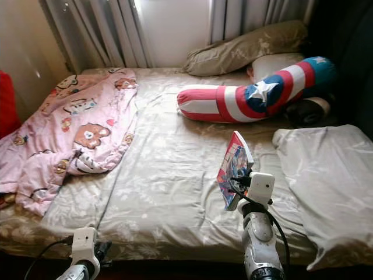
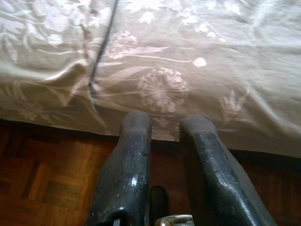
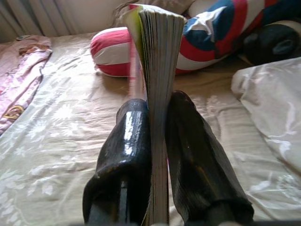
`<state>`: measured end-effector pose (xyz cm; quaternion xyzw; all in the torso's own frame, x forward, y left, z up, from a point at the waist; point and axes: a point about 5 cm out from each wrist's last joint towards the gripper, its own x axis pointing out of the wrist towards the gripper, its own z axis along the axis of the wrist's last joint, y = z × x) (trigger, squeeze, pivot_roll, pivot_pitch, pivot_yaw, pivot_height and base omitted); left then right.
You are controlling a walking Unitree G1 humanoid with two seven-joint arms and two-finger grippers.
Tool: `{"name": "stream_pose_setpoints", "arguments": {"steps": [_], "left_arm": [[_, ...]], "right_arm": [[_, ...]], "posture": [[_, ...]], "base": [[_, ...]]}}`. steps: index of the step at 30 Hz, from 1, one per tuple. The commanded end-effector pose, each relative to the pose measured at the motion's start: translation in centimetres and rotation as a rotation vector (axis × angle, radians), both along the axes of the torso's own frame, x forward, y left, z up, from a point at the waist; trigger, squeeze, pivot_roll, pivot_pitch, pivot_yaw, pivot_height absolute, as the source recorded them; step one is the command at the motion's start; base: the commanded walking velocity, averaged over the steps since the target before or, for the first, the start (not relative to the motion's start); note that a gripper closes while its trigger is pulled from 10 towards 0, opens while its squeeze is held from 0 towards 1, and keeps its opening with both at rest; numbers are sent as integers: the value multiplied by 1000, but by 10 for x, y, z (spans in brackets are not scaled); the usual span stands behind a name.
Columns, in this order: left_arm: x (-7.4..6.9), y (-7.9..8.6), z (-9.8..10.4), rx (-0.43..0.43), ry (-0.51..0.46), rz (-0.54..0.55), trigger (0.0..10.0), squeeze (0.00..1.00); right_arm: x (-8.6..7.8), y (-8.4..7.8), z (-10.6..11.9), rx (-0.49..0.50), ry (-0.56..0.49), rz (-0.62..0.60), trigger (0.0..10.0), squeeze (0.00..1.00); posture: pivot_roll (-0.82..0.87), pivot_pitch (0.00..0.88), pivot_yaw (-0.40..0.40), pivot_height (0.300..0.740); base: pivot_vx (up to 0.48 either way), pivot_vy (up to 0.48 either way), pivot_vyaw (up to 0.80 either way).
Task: Clean up the room
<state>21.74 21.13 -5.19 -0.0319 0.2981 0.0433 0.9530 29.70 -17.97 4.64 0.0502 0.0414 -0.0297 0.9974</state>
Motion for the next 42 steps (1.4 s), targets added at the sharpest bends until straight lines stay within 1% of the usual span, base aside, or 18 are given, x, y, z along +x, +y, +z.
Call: {"name": "stream_pose_setpoints", "arguments": {"steps": [1, 10, 26, 34, 39, 42], "left_arm": [[-3, 4, -1, 15, 5, -3, 10000, 0], [-1, 3, 0, 16, -4, -2, 10000, 0], [-1, 6, 1, 6, -14, 19, 10000, 0], [-2, 3, 0, -4, -11, 9, 10000, 0], [-1, 3, 1, -5, -13, 9, 10000, 0], [-1, 3, 0, -6, -13, 10, 10000, 0]], "right_arm": [[4, 2, 7, 5, -35, 5, 10000, 0], [4, 2, 7, 3, -35, 5, 10000, 0], [5, 2, 7, 7, -33, 7, 10000, 0], [5, 1, 7, 9, -30, 1, 10000, 0], [5, -3, 4, 3, 0, -29, 10000, 0], [5, -4, 4, 5, 2, -32, 10000, 0]], "posture": [[12, 0, 26, 740], [15, 0, 22, 740], [25, 0, 15, 740], [23, 0, 12, 740], [22, 0, 11, 740], [22, 0, 11, 740]], "base": [[0, 0, 0], [0, -345, 0], [0, 0, 0], [0, 0, 0], [48, 0, 0], [249, 0, -696]]}}
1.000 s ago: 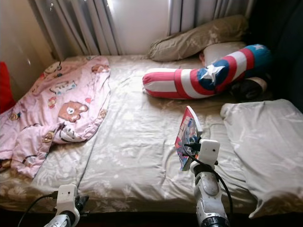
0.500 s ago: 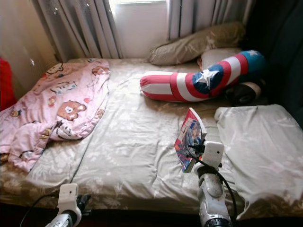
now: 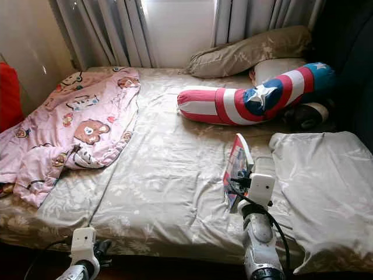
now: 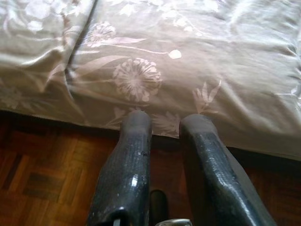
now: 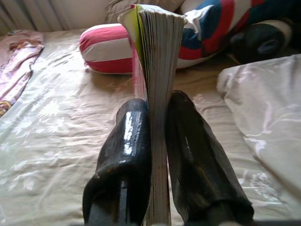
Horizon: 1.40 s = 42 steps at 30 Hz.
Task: Clean up the room
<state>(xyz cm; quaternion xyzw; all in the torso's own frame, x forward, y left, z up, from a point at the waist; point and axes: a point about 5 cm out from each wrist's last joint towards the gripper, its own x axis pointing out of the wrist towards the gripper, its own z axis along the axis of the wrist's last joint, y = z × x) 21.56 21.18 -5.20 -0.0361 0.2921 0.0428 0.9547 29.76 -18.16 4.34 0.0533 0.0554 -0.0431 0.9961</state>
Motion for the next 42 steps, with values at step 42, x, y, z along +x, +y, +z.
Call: {"name": "stream_pose_setpoints", "arguments": {"steps": [42], "left_arm": [[29, -9, 30, -2, -252, -71, 10000, 0]], "right_arm": [[1, 2, 8, 8, -60, -4, 10000, 0]], "posture": [[14, 0, 33, 740]], "base": [[127, 0, -18]]}}
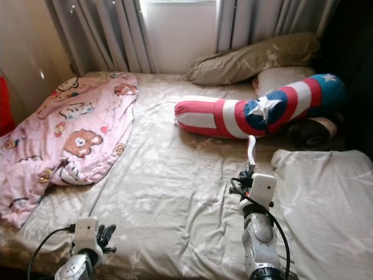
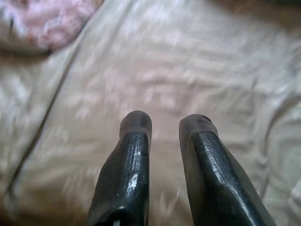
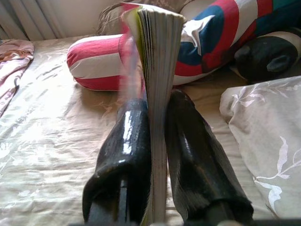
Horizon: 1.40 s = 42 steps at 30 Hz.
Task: Clean up the room
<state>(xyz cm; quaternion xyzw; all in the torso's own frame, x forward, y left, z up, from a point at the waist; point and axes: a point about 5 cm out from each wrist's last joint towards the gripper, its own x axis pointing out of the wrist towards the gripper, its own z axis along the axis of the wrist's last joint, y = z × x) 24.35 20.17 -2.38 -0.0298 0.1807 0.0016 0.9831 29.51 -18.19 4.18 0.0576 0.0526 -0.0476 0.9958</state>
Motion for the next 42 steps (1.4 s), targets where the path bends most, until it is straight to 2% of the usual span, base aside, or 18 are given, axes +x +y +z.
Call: {"name": "stream_pose_setpoints", "arguments": {"steps": [1, 5, 13, 18, 27, 35, 38, 42], "left_arm": [[2, 1, 4, -3, -32, 6, 10000, 0], [8, 4, 19, 13, -154, 9, 10000, 0], [9, 15, 31, 34, -229, 34, 10000, 0], [10, 15, 33, 34, -238, 39, 10000, 0], [12, 15, 37, 30, -252, 41, 10000, 0], [12, 16, 38, 31, -253, 43, 10000, 0], [12, 16, 39, 31, -254, 43, 10000, 0], [13, 15, 39, 30, -256, 42, 10000, 0]], "right_arm": [[4, 2, 9, 0, -56, 5, 10000, 0], [4, 2, 11, 2, -71, 1, 10000, 0], [5, 1, 12, -3, -70, -1, 10000, 0], [6, -1, 11, -11, -53, -12, 10000, 0], [8, 1, 10, -20, -40, -3, 10000, 0], [6, -1, 11, -17, -54, -17, 10000, 0], [7, 1, 8, -23, -25, -8, 10000, 0], [8, 2, 9, -27, -29, -2, 10000, 0]], "posture": [[14, 0, 33, 740], [11, 0, 37, 740], [16, 0, 30, 740], [19, 0, 25, 740], [21, 0, 22, 680], [25, 0, 22, 680], [24, 0, 22, 680], [25, 0, 22, 660]], "base": [[0, 0, 0], [0, 0, 0], [0, 0, 0], [0, 0, 0], [0, 0, 0], [0, 0, 0], [0, 0, 0], [0, 0, 0]]}}
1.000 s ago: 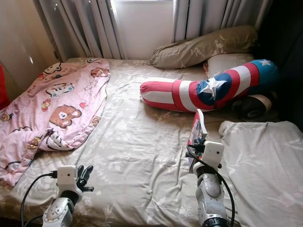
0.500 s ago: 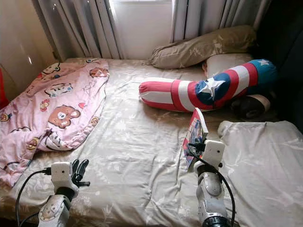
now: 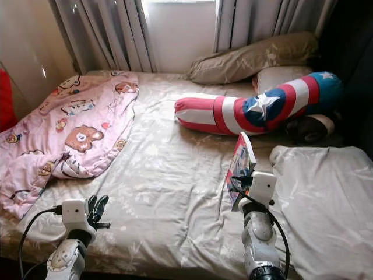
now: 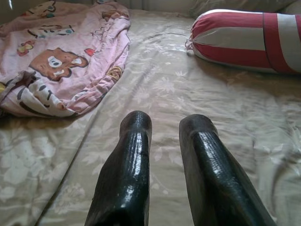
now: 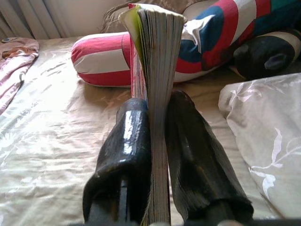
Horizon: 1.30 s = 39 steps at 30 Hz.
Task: Clean up the room
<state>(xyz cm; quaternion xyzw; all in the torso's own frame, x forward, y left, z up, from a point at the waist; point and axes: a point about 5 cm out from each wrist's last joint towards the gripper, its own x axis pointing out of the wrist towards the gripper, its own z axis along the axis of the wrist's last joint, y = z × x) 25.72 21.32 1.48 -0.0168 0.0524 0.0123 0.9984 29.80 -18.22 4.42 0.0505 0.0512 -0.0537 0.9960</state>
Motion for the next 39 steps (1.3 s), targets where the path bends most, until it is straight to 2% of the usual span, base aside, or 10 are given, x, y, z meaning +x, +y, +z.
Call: {"name": "stream_pose_setpoints", "arguments": {"steps": [1, 3, 39], "left_arm": [[-1, 4, 0, -3, 2, 17, 10000, 0], [-1, 4, 1, -3, 2, 17, 10000, 0], [2, 0, 4, -22, 1, -1, 10000, 0]], "right_arm": [[5, 3, 7, -12, -27, 10, 10000, 0], [3, 1, 9, 3, -56, -3, 10000, 0], [3, 7, 6, 16, -44, 39, 10000, 0]], "posture": [[25, 0, 22, 660], [29, 0, 21, 660], [31, 0, 23, 647]], "base": [[0, 0, 0], [0, 0, 0], [7, 0, 0]]}}
